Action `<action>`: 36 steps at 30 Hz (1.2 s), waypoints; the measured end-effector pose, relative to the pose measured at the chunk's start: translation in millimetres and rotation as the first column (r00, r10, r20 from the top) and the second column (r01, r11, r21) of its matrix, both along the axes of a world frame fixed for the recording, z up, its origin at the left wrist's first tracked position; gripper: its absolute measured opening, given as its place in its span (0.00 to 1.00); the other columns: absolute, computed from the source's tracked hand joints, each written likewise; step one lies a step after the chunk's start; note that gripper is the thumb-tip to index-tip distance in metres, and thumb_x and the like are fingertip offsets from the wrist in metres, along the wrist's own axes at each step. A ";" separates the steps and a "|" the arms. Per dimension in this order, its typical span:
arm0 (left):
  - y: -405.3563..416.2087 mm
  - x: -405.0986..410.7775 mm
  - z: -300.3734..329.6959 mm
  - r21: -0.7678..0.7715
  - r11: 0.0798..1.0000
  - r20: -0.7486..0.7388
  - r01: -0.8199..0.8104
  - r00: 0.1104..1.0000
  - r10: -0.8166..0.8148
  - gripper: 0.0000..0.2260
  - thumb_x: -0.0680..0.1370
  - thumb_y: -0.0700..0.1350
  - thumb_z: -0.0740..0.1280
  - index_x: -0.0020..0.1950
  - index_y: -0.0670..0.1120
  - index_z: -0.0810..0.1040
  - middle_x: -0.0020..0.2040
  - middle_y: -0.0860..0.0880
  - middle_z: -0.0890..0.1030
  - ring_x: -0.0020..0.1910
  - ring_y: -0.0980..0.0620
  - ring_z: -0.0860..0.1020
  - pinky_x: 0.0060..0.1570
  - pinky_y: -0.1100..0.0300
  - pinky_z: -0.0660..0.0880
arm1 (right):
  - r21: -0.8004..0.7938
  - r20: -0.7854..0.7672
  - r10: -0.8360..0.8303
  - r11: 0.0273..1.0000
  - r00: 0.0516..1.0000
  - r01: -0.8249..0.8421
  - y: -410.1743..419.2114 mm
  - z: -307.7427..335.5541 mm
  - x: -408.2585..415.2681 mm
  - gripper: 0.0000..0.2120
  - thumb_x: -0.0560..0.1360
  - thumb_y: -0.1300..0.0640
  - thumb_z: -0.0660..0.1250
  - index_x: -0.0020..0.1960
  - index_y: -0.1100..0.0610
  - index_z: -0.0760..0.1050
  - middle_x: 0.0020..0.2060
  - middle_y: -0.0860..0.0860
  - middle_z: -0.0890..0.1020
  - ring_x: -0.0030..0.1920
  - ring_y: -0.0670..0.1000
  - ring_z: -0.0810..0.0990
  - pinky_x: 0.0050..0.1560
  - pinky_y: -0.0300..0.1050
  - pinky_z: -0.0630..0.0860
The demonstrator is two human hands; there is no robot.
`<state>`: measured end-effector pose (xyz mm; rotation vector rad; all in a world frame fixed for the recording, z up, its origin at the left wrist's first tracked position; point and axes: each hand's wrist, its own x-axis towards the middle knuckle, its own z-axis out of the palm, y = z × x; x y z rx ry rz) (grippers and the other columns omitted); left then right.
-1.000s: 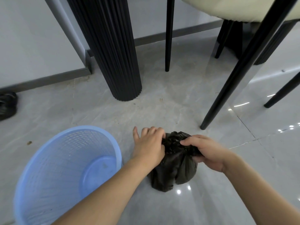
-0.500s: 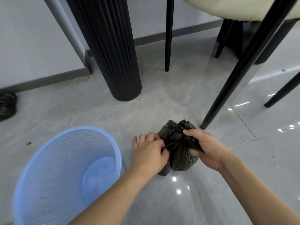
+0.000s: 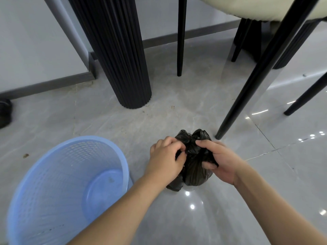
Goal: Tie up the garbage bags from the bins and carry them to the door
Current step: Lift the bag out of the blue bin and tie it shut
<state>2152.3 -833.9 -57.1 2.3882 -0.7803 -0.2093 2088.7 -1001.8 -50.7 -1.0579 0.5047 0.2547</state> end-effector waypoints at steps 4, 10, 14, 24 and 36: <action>-3.5 4.1 5.3 -0.027 1.000 -0.027 0.005 1.000 -0.006 0.03 0.74 0.49 0.64 0.47 0.56 0.75 0.49 0.61 0.71 0.50 0.60 0.67 0.58 0.59 0.59 | -0.072 -0.042 -0.034 0.997 0.999 0.030 -0.6 0.1 1.8 0.10 0.76 0.55 0.66 0.48 0.62 0.79 0.36 0.55 0.74 0.26 0.48 0.60 0.20 0.38 0.56; 7.3 2.6 10.0 -0.056 0.998 -0.042 0.028 0.999 -0.030 0.04 0.75 0.52 0.67 0.48 0.60 0.74 0.50 0.63 0.71 0.53 0.62 0.67 0.59 0.61 0.59 | -0.082 -0.098 -0.055 0.996 0.994 0.047 -1.3 -1.9 0.3 0.11 0.76 0.54 0.65 0.50 0.62 0.76 0.39 0.57 0.73 0.23 0.47 0.63 0.20 0.39 0.56; 9.0 4.8 9.0 -0.133 0.991 -0.131 -0.020 0.991 0.002 0.02 0.76 0.52 0.67 0.45 0.59 0.75 0.49 0.63 0.73 0.52 0.64 0.67 0.60 0.58 0.64 | -0.072 -0.099 -0.039 0.997 0.994 0.032 -0.8 -0.8 2.1 0.10 0.76 0.53 0.65 0.47 0.61 0.78 0.35 0.55 0.75 0.24 0.47 0.63 0.20 0.38 0.57; 4.9 9.7 10.7 -0.189 0.979 -0.264 -0.073 0.964 0.021 0.09 0.74 0.46 0.67 0.38 0.60 0.74 0.47 0.60 0.74 0.53 0.56 0.72 0.56 0.58 0.69 | -0.062 -0.126 -0.052 0.997 0.991 0.045 2.8 1.9 2.5 0.10 0.76 0.53 0.65 0.42 0.59 0.74 0.28 0.52 0.70 0.23 0.47 0.61 0.20 0.38 0.56; 10.1 11.4 31.7 -0.318 0.815 -0.810 -0.484 0.585 0.032 0.05 0.73 0.39 0.61 0.38 0.46 0.73 0.33 0.47 0.79 0.31 0.52 0.77 0.35 0.58 0.73 | -0.204 -0.124 -0.109 0.976 0.986 0.082 2.5 -3.1 3.7 0.09 0.75 0.54 0.67 0.45 0.57 0.69 0.31 0.50 0.64 0.27 0.47 0.62 0.22 0.38 0.55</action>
